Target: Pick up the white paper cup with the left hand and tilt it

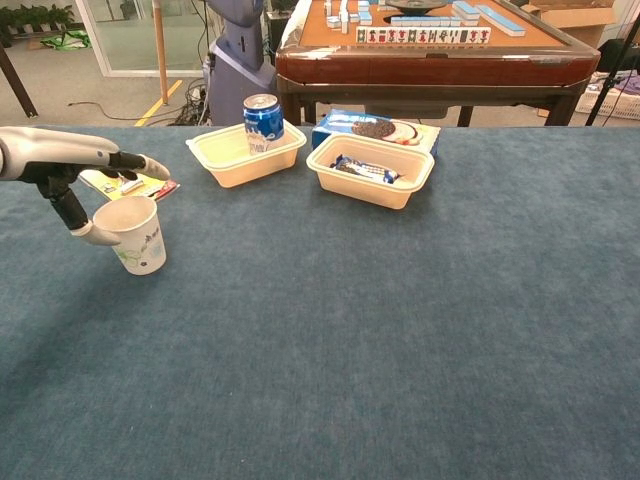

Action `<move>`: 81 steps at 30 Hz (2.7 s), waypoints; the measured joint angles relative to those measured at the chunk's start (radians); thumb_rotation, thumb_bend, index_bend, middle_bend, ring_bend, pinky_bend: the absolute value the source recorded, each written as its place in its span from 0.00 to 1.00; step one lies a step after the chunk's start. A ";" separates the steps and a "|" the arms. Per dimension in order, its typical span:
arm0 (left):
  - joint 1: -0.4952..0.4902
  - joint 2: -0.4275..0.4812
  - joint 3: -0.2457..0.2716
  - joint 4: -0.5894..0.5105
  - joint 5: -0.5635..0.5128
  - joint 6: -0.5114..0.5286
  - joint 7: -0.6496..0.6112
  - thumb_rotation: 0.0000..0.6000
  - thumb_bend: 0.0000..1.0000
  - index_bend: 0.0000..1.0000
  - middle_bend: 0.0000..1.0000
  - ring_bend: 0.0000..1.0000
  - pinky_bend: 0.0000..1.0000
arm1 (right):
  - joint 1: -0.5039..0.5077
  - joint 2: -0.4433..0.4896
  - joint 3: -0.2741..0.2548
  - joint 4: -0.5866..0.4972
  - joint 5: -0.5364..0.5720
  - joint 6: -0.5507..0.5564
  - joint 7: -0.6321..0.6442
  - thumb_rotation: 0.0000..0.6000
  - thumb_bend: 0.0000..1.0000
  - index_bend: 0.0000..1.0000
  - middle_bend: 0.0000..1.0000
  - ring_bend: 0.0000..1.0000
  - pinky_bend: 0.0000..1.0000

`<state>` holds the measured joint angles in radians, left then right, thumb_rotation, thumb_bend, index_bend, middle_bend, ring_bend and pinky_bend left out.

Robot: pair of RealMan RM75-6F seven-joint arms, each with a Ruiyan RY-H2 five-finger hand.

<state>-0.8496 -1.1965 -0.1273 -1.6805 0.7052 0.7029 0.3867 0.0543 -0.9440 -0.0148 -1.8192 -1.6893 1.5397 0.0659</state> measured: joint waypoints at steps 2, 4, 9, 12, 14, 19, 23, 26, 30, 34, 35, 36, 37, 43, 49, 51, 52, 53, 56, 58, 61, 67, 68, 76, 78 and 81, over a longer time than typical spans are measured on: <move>-0.021 -0.012 0.018 0.015 -0.038 0.008 0.026 1.00 0.23 0.09 0.00 0.00 0.00 | -0.001 0.000 0.000 0.002 0.001 0.000 0.002 1.00 0.11 0.18 0.29 0.05 0.00; -0.037 -0.022 0.031 0.028 -0.070 0.018 0.042 1.00 0.23 0.10 0.00 0.00 0.00 | -0.001 0.000 -0.001 0.004 0.001 -0.001 0.004 1.00 0.11 0.18 0.29 0.05 0.00; -0.063 -0.039 0.051 0.057 -0.117 0.040 0.055 1.00 0.23 0.14 0.00 0.00 0.00 | 0.001 -0.002 0.000 0.007 0.003 -0.007 0.008 1.00 0.11 0.18 0.29 0.05 0.00; -0.073 -0.044 0.055 0.066 -0.135 0.042 0.052 1.00 0.23 0.16 0.00 0.00 0.00 | 0.002 -0.003 0.001 0.008 0.006 -0.008 0.009 1.00 0.11 0.18 0.29 0.05 0.00; -0.078 -0.046 0.056 0.070 -0.142 0.040 0.045 1.00 0.23 0.18 0.00 0.00 0.00 | 0.001 -0.004 0.001 0.010 0.007 -0.009 0.010 1.00 0.11 0.18 0.29 0.05 0.00; -0.085 -0.054 0.057 0.082 -0.139 0.034 0.031 1.00 0.23 0.22 0.00 0.00 0.00 | 0.001 -0.005 0.001 0.011 0.011 -0.011 0.011 1.00 0.11 0.18 0.29 0.05 0.00; -0.089 -0.064 0.056 0.098 -0.136 0.026 0.011 1.00 0.23 0.23 0.00 0.00 0.00 | -0.002 -0.004 0.001 0.013 0.014 -0.010 0.012 1.00 0.11 0.18 0.29 0.05 0.00; -0.093 -0.074 0.057 0.113 -0.133 0.027 0.005 1.00 0.23 0.27 0.00 0.00 0.00 | -0.003 -0.004 0.001 0.014 0.017 -0.010 0.014 1.00 0.11 0.18 0.29 0.05 0.00; -0.090 -0.085 0.056 0.123 -0.121 0.047 -0.007 1.00 0.23 0.31 0.00 0.00 0.00 | -0.004 -0.004 0.001 0.015 0.020 -0.011 0.016 1.00 0.11 0.18 0.29 0.05 0.00; -0.088 -0.080 0.061 0.124 -0.116 0.050 -0.011 1.00 0.23 0.33 0.00 0.00 0.00 | -0.003 -0.005 0.001 0.017 0.021 -0.014 0.017 1.00 0.11 0.18 0.29 0.05 0.00; -0.087 -0.078 0.061 0.123 -0.115 0.051 -0.013 1.00 0.23 0.33 0.00 0.00 0.00 | -0.003 -0.005 0.001 0.017 0.022 -0.014 0.017 1.00 0.11 0.18 0.29 0.05 0.00; -0.086 -0.077 0.059 0.122 -0.114 0.051 -0.017 1.00 0.23 0.34 0.00 0.00 0.00 | -0.003 -0.005 0.002 0.018 0.022 -0.014 0.018 1.00 0.11 0.18 0.29 0.05 0.00; -0.084 -0.076 0.057 0.120 -0.110 0.052 -0.024 1.00 0.23 0.34 0.00 0.00 0.00 | -0.003 -0.005 0.002 0.018 0.022 -0.014 0.018 1.00 0.11 0.18 0.29 0.05 0.00; -0.059 -0.081 0.022 0.111 -0.042 0.060 -0.112 1.00 0.23 0.34 0.00 0.00 0.00 | -0.003 -0.007 0.002 0.019 0.020 -0.014 0.019 1.00 0.11 0.18 0.29 0.05 0.00; -0.018 -0.127 -0.032 0.128 0.083 0.069 -0.268 1.00 0.23 0.33 0.00 0.00 0.00 | -0.010 -0.007 0.001 0.025 0.022 -0.004 0.029 1.00 0.11 0.18 0.29 0.05 0.00; -0.008 -0.149 -0.046 0.142 0.111 0.068 -0.312 1.00 0.23 0.33 0.00 0.00 0.00 | -0.013 -0.008 0.000 0.029 0.023 0.000 0.034 1.00 0.11 0.18 0.29 0.05 0.00; -0.002 -0.162 -0.055 0.150 0.120 0.065 -0.342 1.00 0.23 0.32 0.00 0.00 0.00 | -0.014 -0.008 0.000 0.030 0.023 0.000 0.035 1.00 0.11 0.18 0.29 0.05 0.00; 0.002 -0.172 -0.062 0.155 0.125 0.061 -0.366 1.00 0.23 0.32 0.00 0.00 0.00 | -0.015 -0.008 -0.001 0.031 0.023 0.001 0.036 1.00 0.11 0.18 0.29 0.05 0.00; 0.018 -0.208 -0.081 0.179 0.144 0.046 -0.448 1.00 0.23 0.29 0.00 0.00 0.00 | -0.016 -0.008 0.000 0.033 0.024 0.003 0.039 1.00 0.11 0.18 0.29 0.05 0.00; 0.031 -0.240 -0.089 0.210 0.170 0.043 -0.491 1.00 0.23 0.28 0.00 0.00 0.00 | -0.017 -0.008 0.000 0.033 0.025 0.003 0.040 1.00 0.11 0.18 0.29 0.05 0.00; 0.045 -0.274 -0.091 0.257 0.199 0.042 -0.516 1.00 0.23 0.27 0.00 0.00 0.00 | -0.018 -0.007 0.000 0.034 0.024 0.006 0.041 1.00 0.11 0.18 0.29 0.05 0.00; 0.069 -0.278 -0.077 0.306 0.234 0.024 -0.534 1.00 0.23 0.26 0.00 0.00 0.00 | -0.022 -0.007 0.000 0.034 0.023 0.009 0.042 1.00 0.11 0.18 0.29 0.05 0.00; 0.071 -0.271 -0.075 0.304 0.237 0.022 -0.532 1.00 0.23 0.26 0.00 0.00 0.00 | -0.022 -0.007 -0.001 0.034 0.023 0.009 0.042 1.00 0.11 0.18 0.29 0.05 0.00; 0.063 -0.153 -0.026 0.245 0.206 -0.031 -0.419 1.00 0.23 0.01 0.00 0.00 0.00 | -0.022 -0.007 -0.001 0.032 0.016 0.011 0.039 1.00 0.11 0.18 0.29 0.05 0.00; 0.058 -0.128 -0.016 0.219 0.193 -0.031 -0.383 1.00 0.23 0.00 0.00 0.00 0.00 | -0.022 -0.007 -0.001 0.030 0.014 0.010 0.039 1.00 0.11 0.18 0.29 0.05 0.00; 0.046 -0.100 -0.002 0.181 0.172 -0.020 -0.320 1.00 0.23 0.00 0.00 0.00 0.00 | -0.022 -0.007 -0.001 0.030 0.012 0.012 0.039 1.00 0.11 0.18 0.29 0.05 0.00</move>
<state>-0.8039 -1.2964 -0.1296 -1.4995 0.8775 0.6833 0.0669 0.0323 -0.9513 -0.0158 -1.7892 -1.6772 1.5516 0.1048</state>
